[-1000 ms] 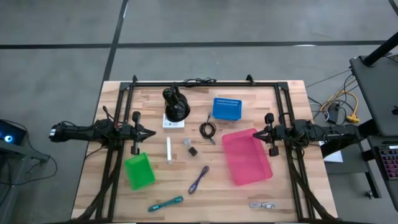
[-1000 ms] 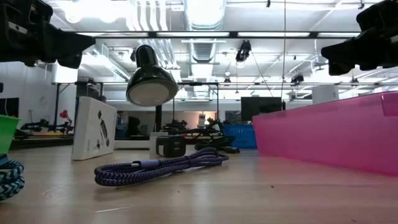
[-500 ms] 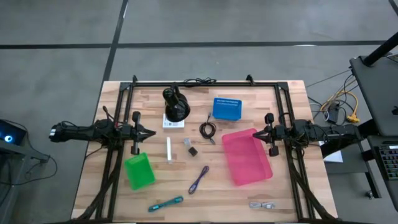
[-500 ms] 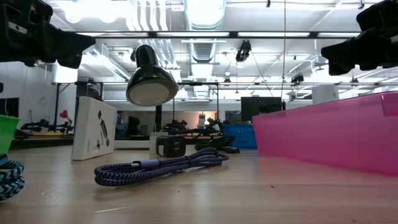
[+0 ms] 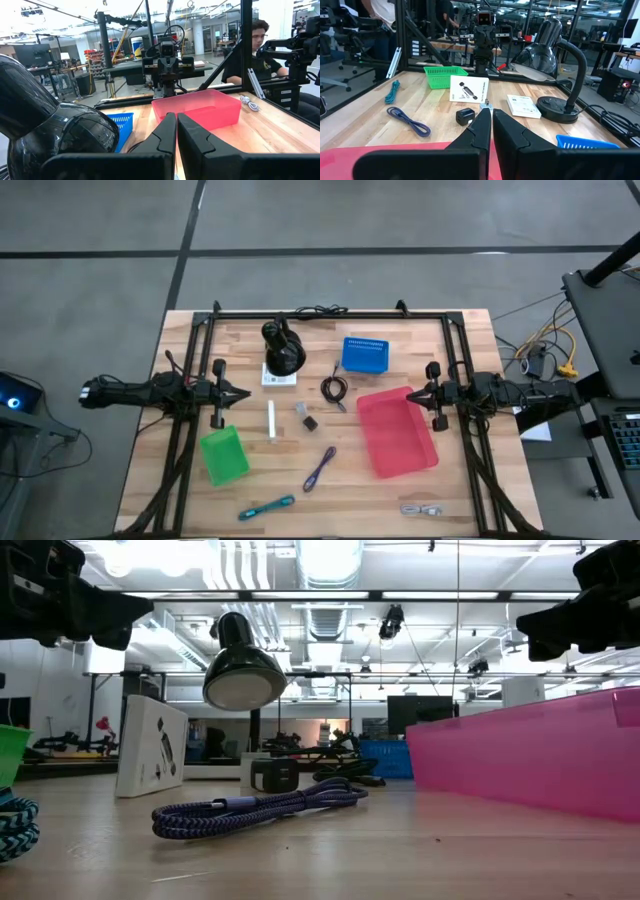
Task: Pick and place items into bin
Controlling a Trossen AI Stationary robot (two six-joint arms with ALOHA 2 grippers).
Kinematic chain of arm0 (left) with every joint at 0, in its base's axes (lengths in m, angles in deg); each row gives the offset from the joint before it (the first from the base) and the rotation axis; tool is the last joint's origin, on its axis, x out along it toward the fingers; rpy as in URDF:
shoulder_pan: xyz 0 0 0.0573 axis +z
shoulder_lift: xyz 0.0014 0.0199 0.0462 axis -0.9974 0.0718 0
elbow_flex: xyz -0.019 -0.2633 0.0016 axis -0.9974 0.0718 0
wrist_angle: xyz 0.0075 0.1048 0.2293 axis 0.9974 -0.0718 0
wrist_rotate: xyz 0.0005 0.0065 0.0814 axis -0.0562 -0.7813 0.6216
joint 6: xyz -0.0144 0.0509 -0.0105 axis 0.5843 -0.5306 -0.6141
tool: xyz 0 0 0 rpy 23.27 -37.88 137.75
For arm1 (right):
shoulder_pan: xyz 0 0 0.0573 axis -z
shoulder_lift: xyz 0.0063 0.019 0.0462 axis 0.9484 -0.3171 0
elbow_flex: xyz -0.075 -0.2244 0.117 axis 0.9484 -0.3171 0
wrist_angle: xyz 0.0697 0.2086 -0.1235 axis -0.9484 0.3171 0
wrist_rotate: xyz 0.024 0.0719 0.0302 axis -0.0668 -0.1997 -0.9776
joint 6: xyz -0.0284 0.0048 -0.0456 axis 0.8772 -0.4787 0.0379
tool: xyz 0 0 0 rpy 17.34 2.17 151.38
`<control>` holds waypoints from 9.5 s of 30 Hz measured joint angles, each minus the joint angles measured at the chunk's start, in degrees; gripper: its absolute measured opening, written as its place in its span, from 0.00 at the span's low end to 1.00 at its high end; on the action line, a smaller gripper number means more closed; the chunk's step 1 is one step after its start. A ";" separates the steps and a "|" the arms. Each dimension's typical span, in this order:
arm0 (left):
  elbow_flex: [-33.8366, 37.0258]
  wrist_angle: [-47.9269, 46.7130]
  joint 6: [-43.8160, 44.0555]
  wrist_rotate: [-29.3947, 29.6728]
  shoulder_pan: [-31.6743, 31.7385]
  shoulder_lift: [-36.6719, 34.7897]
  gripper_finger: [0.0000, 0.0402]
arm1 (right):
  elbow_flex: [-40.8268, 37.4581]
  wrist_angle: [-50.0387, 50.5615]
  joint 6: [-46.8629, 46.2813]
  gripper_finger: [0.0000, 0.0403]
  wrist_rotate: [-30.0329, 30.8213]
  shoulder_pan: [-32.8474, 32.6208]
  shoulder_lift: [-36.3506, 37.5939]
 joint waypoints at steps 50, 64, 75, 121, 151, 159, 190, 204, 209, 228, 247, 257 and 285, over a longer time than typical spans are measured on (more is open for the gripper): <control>0.00 -0.01 -0.02 0.00 0.00 0.02 0.00 | -0.01 -0.02 0.02 0.02 0.00 0.00 0.00; 0.00 0.00 0.00 0.00 0.00 0.02 0.00 | 0.00 0.00 -0.03 0.02 0.00 0.00 -0.01; 0.00 0.01 0.01 0.00 0.02 0.02 0.00 | 0.00 -0.01 -0.01 0.02 0.00 -0.02 0.00; -0.02 5.17 9.98 2.62 0.11 -0.18 0.00 | 0.01 -0.02 0.03 0.02 0.00 -0.01 -0.01; -0.04 10.49 14.98 3.21 0.13 0.12 0.00 | -0.01 -0.24 0.25 0.02 0.00 -0.02 -0.02; -0.01 12.33 14.98 3.21 0.13 0.19 0.00 | -0.01 -4.91 3.77 0.02 0.00 0.00 -0.02; -1.62 30.05 1.73 9.11 0.15 7.78 0.02 | -0.01 -24.40 13.08 0.22 11.69 0.03 -5.60; -8.26 32.53 1.51 9.20 0.13 21.37 0.39 | 7.13 -24.05 9.45 0.50 13.52 -0.02 -17.19; -8.15 32.37 1.49 9.18 0.13 22.42 0.39 | 11.90 -21.28 16.34 0.50 13.64 -0.02 -21.93; -4.92 33.41 2.82 8.43 0.09 30.27 0.39 | 29.37 -10.89 8.92 0.50 13.40 -0.02 -42.08; -4.39 38.20 -1.75 8.11 0.13 29.33 0.39 | 49.07 6.11 11.51 0.50 13.07 -0.02 -60.47; -4.39 37.96 -1.88 8.07 0.13 29.46 0.39 | 53.68 7.50 18.30 0.50 13.07 -0.02 -69.61; -4.39 37.96 -3.16 8.06 0.13 29.86 0.39 | 76.22 33.96 12.76 0.50 13.45 1.24 -97.23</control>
